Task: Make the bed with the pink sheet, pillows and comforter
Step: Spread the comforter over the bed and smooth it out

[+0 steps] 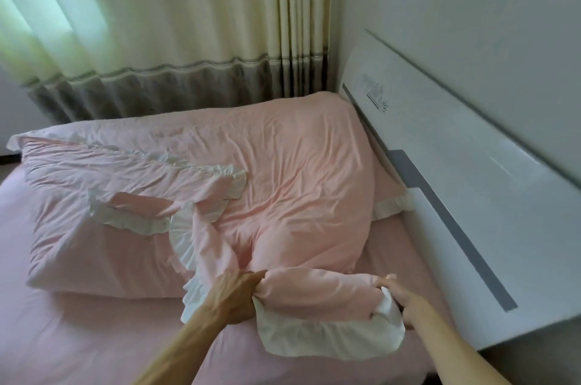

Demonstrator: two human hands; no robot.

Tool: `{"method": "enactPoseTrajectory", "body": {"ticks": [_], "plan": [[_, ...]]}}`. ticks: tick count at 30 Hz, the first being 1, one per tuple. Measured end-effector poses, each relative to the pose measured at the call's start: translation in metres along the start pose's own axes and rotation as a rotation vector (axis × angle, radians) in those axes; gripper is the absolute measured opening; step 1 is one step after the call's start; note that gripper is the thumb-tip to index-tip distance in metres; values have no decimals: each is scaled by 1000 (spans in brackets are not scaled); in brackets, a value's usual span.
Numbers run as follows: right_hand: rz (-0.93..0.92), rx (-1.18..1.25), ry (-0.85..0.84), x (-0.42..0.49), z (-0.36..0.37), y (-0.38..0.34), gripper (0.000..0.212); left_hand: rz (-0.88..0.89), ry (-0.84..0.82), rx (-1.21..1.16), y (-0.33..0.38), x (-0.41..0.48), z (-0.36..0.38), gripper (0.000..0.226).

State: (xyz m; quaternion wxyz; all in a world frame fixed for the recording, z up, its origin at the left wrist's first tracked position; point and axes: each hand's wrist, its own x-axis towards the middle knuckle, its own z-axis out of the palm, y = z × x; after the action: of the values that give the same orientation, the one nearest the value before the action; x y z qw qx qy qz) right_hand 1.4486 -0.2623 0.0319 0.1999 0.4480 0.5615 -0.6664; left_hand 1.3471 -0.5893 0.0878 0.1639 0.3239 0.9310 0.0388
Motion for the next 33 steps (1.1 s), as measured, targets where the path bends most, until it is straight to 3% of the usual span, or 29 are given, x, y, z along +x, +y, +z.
{"method": "enactPoseTrajectory", "body": {"ticks": [3, 7, 10, 12, 17, 20, 25, 29, 31, 33], "plan": [[-195, 138, 9, -42, -48, -5, 12, -111, 5, -128, 35, -21, 30, 65], [-646, 162, 254, -116, -110, -35, 13, -49, 68, -111, 122, -21, 60, 48], [-784, 89, 328, -149, -135, -31, 16, -23, 82, 34, 179, -15, 58, 44], [-757, 5, 403, -162, -149, -16, 18, -82, 60, 54, 194, -22, 58, 46], [-429, -170, 493, -130, -199, 41, 7, -158, -20, 115, 234, -38, 82, 53], [-474, -141, 485, -127, -213, 43, 19, -183, -68, 106, 265, -46, 107, 48], [-722, -237, 524, -137, -200, 20, 2, -273, -161, 31, 286, -51, 111, 58], [-720, -417, 631, -107, -201, 40, 14, -291, -335, -144, 281, -45, 110, 66], [-580, -637, 693, -90, -207, 60, 30, -286, -364, -160, 281, -40, 112, 59], [-351, -802, 624, -73, -213, 83, 57, -277, -377, -170, 284, -34, 113, 55]]}}
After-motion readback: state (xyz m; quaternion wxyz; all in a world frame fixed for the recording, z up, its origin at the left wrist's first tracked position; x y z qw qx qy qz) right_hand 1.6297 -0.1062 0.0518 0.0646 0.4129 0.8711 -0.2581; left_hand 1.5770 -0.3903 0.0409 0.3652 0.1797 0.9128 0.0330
